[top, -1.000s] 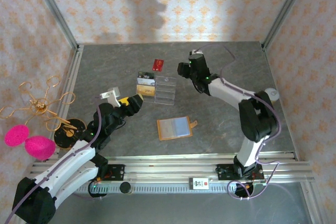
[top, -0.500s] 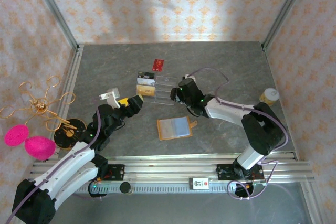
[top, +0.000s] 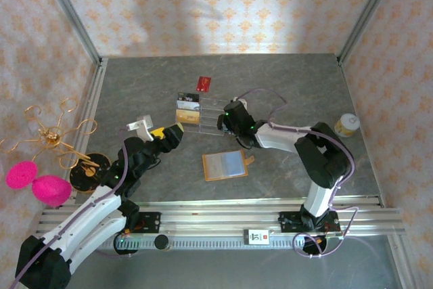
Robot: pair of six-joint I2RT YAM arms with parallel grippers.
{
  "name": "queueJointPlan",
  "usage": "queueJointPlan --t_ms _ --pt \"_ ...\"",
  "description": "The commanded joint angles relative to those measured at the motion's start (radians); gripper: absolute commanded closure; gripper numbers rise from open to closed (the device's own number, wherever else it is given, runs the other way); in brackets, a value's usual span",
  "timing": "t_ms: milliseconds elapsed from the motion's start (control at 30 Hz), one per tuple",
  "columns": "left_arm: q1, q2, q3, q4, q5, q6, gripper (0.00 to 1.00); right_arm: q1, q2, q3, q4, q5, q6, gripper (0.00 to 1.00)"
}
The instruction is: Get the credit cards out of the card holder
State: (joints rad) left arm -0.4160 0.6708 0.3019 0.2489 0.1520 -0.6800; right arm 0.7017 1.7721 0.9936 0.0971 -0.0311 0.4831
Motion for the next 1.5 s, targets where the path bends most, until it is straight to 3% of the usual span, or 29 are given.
queueJointPlan --t_ms 0,367,533,933,1233,1467 --pt "0.013 -0.022 -0.009 -0.007 -0.001 0.023 0.09 0.001 0.032 0.04 -0.005 0.057 0.002 0.59" --pt "0.013 -0.043 -0.012 -0.028 -0.008 0.032 0.09 0.001 0.049 0.057 -0.055 0.166 -0.034 0.9" --pt "0.013 -0.036 -0.012 -0.019 -0.006 0.032 0.09 -0.004 0.024 0.048 -0.085 0.248 -0.053 0.99" --pt "0.014 0.026 0.023 0.018 -0.009 0.043 0.08 -0.101 -0.09 -0.058 -0.12 0.293 -0.067 1.0" --pt "0.013 0.212 0.17 -0.045 0.044 0.075 0.22 -0.144 -0.109 -0.086 -0.106 0.293 -0.074 1.0" --pt "0.012 0.262 0.211 -0.025 0.01 0.08 0.23 -0.176 -0.144 -0.129 -0.106 0.33 -0.065 1.0"
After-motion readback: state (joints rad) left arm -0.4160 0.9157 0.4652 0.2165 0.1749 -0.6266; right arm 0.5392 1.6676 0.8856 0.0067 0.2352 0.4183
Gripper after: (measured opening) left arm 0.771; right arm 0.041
